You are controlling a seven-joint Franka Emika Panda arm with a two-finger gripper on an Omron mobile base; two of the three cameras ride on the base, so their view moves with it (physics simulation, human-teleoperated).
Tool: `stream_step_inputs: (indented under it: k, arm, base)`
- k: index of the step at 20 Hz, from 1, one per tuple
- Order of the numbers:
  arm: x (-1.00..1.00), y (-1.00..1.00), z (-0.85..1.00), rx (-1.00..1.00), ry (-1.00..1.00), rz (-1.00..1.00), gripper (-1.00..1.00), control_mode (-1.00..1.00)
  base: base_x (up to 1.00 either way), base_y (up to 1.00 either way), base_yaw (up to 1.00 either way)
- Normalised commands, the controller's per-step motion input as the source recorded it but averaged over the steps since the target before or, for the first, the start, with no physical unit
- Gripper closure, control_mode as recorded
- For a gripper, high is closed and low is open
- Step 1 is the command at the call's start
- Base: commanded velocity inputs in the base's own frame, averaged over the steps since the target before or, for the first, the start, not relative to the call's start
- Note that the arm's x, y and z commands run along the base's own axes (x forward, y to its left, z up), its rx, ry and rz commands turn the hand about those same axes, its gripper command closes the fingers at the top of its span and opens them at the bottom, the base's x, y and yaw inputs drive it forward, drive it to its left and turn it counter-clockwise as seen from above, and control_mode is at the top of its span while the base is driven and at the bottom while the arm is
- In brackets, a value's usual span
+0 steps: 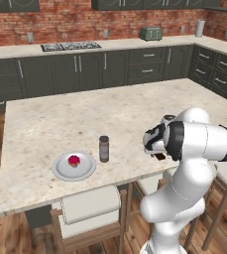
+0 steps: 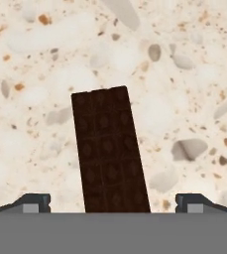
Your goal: Take the cinnamon bottle from the cabinet and place it on the dining table, next to the plate with the cupcake. Then take the chocolate from the dining counter and place it on the cupcake plate.
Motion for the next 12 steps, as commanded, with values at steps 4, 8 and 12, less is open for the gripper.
stream_step_inputs:
  k: [4,8,12]
  arm:
    - [0.20,-0.03,-0.21,0.01,0.00,0.00,-1.00,-1.00]
    - [0.18,-0.01,-0.40,0.01,0.00,0.00,-1.00,-1.00]
    - [0.21,-0.03,-0.33,0.01,0.00,0.00,-1.00,-1.00]
  base:
    - [0.00,0.00,0.00]
    - [0.00,0.00,0.00]
    - [0.00,0.00,0.00]
